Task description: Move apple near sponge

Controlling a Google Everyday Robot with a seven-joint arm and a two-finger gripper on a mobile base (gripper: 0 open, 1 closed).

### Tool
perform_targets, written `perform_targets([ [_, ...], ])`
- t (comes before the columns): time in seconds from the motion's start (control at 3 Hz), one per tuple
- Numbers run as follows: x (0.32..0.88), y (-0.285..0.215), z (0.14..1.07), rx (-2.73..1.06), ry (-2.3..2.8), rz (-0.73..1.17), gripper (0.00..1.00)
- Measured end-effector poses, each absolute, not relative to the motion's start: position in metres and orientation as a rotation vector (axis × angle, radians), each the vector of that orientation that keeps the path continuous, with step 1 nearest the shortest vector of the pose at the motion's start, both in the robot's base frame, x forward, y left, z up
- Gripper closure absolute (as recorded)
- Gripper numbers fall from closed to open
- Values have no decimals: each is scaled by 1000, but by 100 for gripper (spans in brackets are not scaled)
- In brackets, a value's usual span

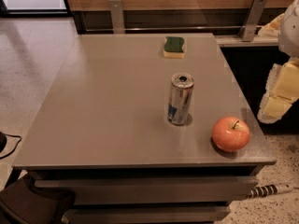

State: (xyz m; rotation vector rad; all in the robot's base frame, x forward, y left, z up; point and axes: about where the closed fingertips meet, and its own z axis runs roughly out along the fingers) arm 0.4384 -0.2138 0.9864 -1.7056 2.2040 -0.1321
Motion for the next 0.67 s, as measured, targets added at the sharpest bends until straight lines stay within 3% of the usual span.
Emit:
perform_targets([
  [0.67, 434, -216, 976, -1659, 2194, -52, 0],
])
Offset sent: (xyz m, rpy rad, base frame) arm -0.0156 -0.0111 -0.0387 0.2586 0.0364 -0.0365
